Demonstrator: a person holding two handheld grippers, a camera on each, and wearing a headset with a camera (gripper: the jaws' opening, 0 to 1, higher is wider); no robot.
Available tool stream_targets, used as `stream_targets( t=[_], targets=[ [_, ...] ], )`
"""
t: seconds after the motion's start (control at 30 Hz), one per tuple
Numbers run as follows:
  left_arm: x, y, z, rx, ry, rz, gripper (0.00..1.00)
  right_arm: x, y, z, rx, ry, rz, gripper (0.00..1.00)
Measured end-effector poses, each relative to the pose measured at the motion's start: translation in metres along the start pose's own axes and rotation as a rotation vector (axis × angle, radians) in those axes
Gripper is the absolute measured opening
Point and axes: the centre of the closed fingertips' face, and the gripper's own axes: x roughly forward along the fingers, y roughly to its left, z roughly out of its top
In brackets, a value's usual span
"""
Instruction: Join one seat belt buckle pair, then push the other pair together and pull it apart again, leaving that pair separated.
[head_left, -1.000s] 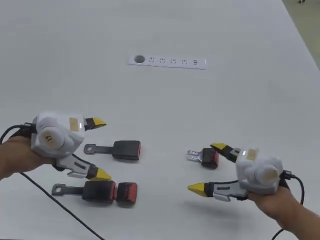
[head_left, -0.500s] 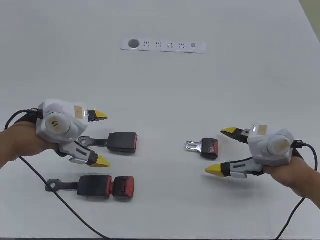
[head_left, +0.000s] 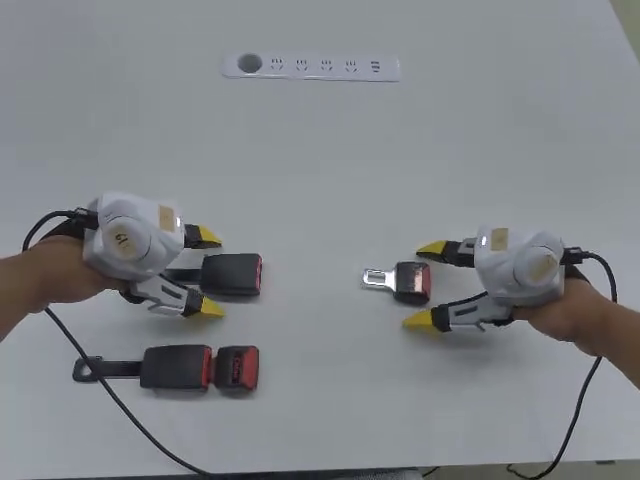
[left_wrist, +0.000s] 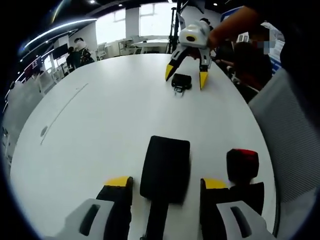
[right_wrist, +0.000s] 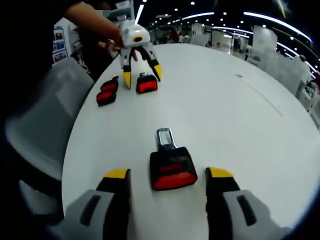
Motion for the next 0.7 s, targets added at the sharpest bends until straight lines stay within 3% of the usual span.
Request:
stream_targets(
  t=[0.2, 0.27, 0.37, 0.47, 0.7],
  targets=[
    [-0.0011, 0.0081, 0.0006, 0.015, 0.012, 0.000, 0.49, 0.0000, 0.0026, 0.0040, -0.024, 0.006, 0.006, 0.53],
    [-0.0017, 0.0102, 0.0012, 0.012, 0.013, 0.003, 0.45, 0.0000, -0.0028, 0.0039, -0.065, 0.013, -0.020, 0.49],
    [-0.0017, 0.0075, 0.0040, 0.034, 0.010, -0.021, 0.35, 0.0018, -0.0004, 0.0062, -0.042, 0.000, -0.010, 0.45],
    [-0.0041, 0.0084, 0.0033, 0.038, 0.022, -0.020, 0.35, 0.0012, -0.0021, 0.0056, -0.031, -0.004, -0.016, 0.37],
    [-0.0050, 0.0100, 0.0031, 0.050, 0.007, -0.029, 0.35, 0.0016, -0.0024, 0.0046, -0.016, -0.039, 0.002, 0.37]
  ],
)
